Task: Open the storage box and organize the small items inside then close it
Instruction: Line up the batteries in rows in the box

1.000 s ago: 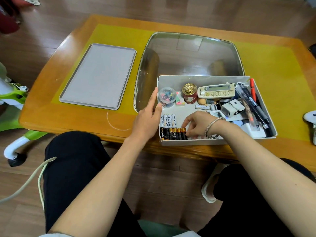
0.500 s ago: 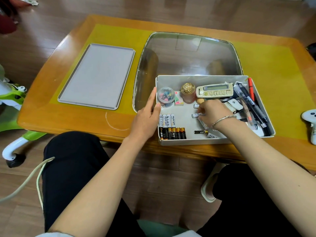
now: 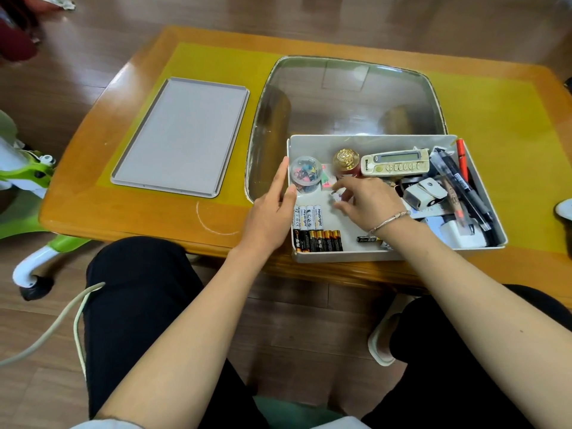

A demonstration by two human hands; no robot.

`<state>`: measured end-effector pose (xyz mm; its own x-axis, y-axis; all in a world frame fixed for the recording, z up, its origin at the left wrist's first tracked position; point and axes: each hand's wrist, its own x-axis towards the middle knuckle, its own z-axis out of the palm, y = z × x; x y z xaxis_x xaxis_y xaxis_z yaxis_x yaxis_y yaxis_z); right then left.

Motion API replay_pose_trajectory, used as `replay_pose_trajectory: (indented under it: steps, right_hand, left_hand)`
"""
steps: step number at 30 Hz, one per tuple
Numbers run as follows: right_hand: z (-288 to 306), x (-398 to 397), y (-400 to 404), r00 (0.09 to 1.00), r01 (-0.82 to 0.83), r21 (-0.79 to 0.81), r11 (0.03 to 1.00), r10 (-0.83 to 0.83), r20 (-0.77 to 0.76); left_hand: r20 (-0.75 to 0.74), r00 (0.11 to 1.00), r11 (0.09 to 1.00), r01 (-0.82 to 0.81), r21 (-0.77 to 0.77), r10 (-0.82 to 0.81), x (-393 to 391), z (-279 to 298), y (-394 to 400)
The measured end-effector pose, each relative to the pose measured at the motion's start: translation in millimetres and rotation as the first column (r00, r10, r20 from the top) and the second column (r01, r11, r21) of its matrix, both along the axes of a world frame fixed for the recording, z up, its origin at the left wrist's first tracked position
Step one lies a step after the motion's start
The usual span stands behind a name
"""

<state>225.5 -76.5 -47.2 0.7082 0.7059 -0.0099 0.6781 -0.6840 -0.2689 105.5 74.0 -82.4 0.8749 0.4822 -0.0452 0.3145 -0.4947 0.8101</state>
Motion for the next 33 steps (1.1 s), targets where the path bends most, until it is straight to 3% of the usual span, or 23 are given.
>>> replay_pose_trajectory:
  steps: [3, 8, 13, 19, 23, 27, 29, 33]
  right_hand:
    - [-6, -4, 12, 0.961, 0.153, 0.122, 0.981, -0.118, -0.250]
    - [-15, -3, 18, 0.875, 0.256, 0.081, 0.963, -0.196, -0.442]
    - [-16, -2, 15, 0.902, 0.177, 0.013, 0.984, -0.157, -0.403]
    - [-9, -2, 11, 0.875, 0.112, 0.004, 0.994, -0.097, -0.475]
    - [-3, 7, 2, 0.944, 0.175, 0.087, 0.981, -0.142, -0.298]
    - [2, 24, -14, 0.951, 0.282, 0.161, 0.946, -0.254, -0.177]
    - [1, 29, -20, 0.967, 0.255, 0.085, 0.963, -0.251, -0.053]
    - [-4, 29, -23, 0.963, 0.230, -0.213, 0.950, -0.190, 0.190]
  left_hand:
    - [0.002, 1.000, 1.000, 0.002, 0.000, -0.002, 0, 1, 0]
    - [0.001, 1.000, 1.000, -0.004, 0.026, 0.004, 1, 1, 0]
    - [-0.002, 1.000, 1.000, 0.004, 0.003, -0.004, 0, 2, 1]
    - [-0.003, 1.000, 1.000, 0.005, 0.010, -0.005, 0, 1, 0]
    - [-0.009, 1.000, 1.000, 0.012, -0.011, -0.012, 1, 1, 1]
    - [-0.004, 1.000, 1.000, 0.014, -0.005, -0.014, 1, 1, 1]
    - [0.000, 1.000, 1.000, 0.014, -0.005, -0.014, 1, 0, 1]
    - [-0.007, 1.000, 1.000, 0.009, 0.003, -0.009, 1, -2, 2]
